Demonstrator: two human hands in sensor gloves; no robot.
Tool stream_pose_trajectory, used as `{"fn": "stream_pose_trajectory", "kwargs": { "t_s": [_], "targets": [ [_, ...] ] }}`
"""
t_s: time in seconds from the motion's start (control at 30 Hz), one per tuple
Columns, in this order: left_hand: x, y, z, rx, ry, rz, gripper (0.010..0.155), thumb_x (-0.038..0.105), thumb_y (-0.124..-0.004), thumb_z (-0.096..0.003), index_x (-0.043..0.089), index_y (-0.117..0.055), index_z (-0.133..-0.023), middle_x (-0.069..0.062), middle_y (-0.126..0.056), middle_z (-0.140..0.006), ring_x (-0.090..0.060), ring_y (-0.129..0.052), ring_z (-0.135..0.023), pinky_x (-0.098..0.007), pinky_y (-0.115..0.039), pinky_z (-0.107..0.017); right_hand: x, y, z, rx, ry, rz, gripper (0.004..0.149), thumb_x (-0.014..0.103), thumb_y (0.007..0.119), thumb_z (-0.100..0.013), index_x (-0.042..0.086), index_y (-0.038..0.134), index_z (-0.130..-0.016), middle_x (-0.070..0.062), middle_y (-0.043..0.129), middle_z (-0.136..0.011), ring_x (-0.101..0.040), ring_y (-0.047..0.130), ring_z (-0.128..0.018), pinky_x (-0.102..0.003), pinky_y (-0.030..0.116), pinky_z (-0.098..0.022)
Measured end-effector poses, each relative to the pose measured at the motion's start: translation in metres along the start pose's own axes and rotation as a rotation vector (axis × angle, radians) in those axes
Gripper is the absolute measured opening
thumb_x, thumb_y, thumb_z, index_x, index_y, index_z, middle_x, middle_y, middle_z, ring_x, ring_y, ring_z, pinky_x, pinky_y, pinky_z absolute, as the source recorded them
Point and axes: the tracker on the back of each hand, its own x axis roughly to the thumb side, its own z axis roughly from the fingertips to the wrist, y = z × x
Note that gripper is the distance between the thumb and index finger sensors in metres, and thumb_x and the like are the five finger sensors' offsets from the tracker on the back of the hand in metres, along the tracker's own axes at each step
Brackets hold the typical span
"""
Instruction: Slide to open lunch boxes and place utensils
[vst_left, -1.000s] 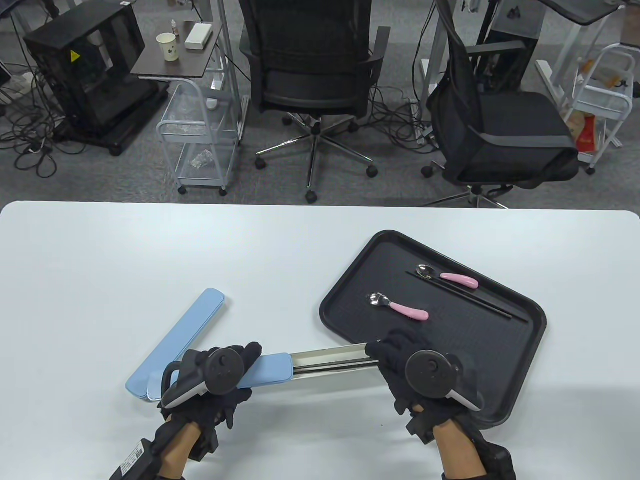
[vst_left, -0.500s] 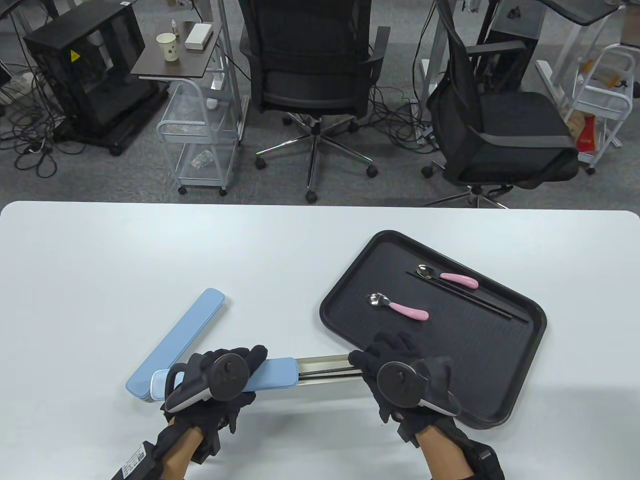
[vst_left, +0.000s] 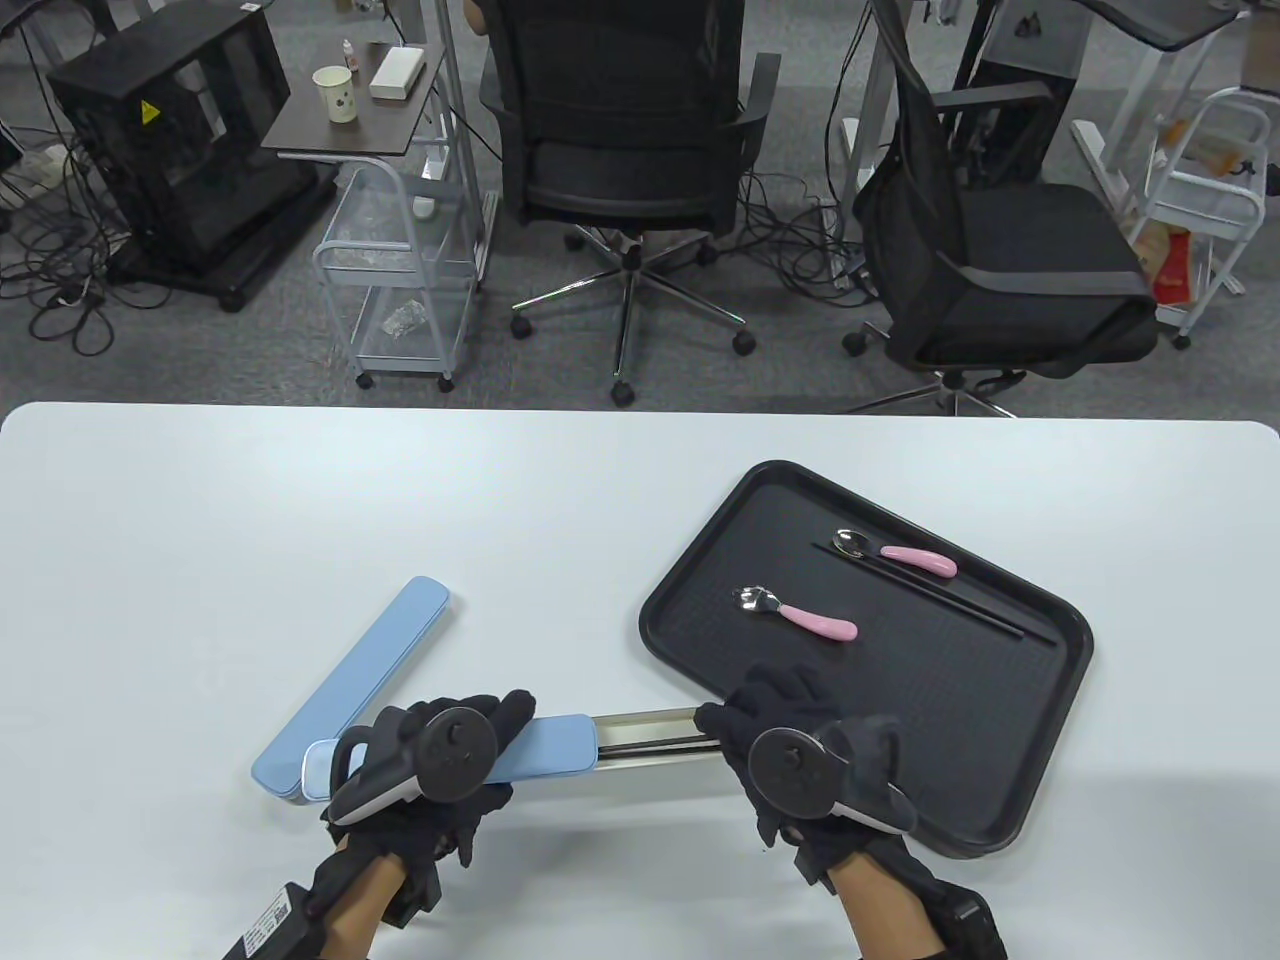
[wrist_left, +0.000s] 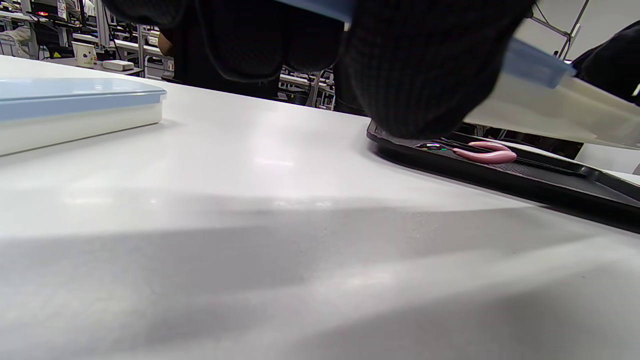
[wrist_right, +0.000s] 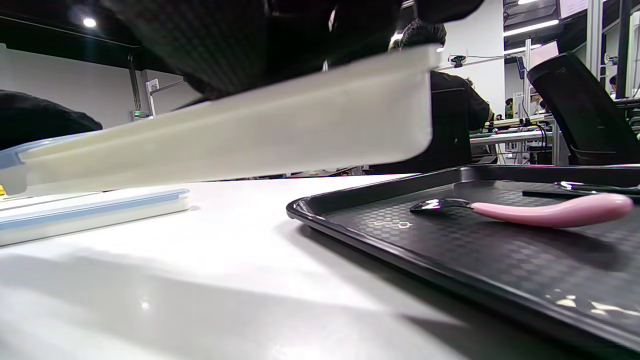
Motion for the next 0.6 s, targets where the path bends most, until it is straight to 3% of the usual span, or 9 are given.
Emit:
{"fn": "stream_pose_trajectory", "kwargs": {
  "t_s": [0.43, 0.6],
  "targets": [
    [0.000, 0.000, 0.000, 0.001, 0.000, 0.001, 0.083, 0.040, -0.090, -0.0386, 0.034, -0.041, -0.105, -0.002, -0.055, -0.106, -0.033, -0.065, -0.093, -0.066, -0.047, -0.071, -0.004, -0.001, 0.001, -0.005, 0.003, -0.057, 0.051, 0.034, 0.082, -0.048, 0.037, 0.065, -0.096, -0.007, 0.064, -0.101, -0.038, 0.057, -0.102, -0.061, 0.044, -0.074],
    [0.000, -0.001, -0.001, -0.007, -0.002, 0.004, 0.083, 0.040, -0.090, -0.0386, 0.034, -0.041, -0.105, -0.002, -0.055, -0.106, -0.033, -0.065, -0.093, -0.066, -0.047, -0.071, -0.011, 0.001, 0.001, -0.013, 0.029, -0.029, 0.061, 0.043, 0.076, -0.049, 0.036, 0.050, -0.103, -0.010, 0.052, -0.108, -0.039, 0.054, -0.102, -0.061, 0.044, -0.073]
  ]
}}
